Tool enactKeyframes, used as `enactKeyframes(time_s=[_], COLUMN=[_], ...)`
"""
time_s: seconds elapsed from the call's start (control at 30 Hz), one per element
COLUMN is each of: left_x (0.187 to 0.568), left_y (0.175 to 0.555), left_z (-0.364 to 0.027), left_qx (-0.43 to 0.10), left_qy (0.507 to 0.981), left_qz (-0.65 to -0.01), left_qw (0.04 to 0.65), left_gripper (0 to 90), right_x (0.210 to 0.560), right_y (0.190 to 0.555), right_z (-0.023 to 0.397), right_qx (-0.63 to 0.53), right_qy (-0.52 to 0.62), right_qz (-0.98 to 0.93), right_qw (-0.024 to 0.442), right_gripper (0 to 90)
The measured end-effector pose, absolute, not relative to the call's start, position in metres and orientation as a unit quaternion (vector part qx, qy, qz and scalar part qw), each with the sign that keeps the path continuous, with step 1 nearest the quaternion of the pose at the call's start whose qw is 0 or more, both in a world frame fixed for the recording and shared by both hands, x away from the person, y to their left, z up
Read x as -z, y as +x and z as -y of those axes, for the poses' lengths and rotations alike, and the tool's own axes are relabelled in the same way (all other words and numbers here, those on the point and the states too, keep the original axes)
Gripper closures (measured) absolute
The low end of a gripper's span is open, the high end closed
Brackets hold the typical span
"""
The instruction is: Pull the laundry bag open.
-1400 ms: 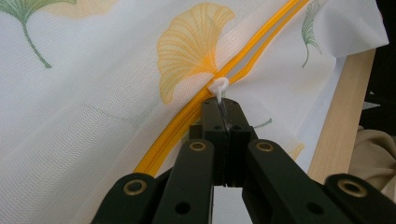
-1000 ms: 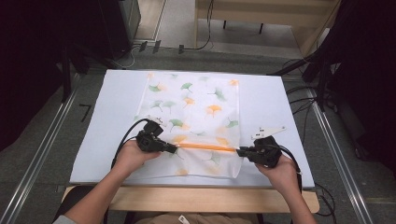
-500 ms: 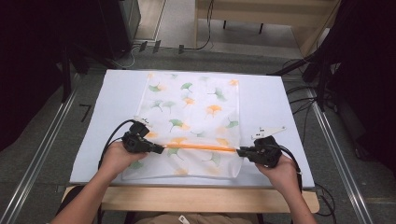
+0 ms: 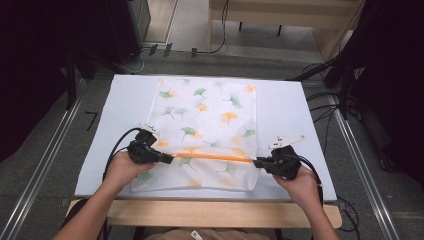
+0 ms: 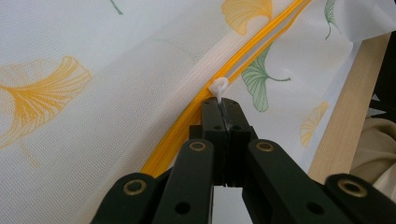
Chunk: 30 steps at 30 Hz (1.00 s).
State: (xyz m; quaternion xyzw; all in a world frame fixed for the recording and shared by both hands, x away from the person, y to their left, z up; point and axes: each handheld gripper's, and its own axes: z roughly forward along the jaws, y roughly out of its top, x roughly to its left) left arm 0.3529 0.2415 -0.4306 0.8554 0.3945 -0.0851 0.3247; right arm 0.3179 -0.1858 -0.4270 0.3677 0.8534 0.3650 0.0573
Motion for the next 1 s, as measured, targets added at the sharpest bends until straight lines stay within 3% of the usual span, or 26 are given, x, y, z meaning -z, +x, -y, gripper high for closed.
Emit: enactKeyframes(time_s=[0.63, 1.0], left_x=[0.43, 0.43], left_y=[0.353, 0.346], left_z=[-0.244, -0.282], left_qx=[0.09, 0.08], left_qy=[0.854, 0.841], left_qz=[-0.396, -0.427], left_qw=[0.325, 0.323], left_gripper=[90.0, 90.0], right_x=[0.428, 0.429], right_y=[0.319, 0.319], right_z=[0.186, 0.186], right_qx=[-0.366, -0.361], right_qy=[0.362, 0.363], right_qz=[-0.856, -0.857], right_qw=[0.056, 0.054], right_gripper=[85.4, 85.3])
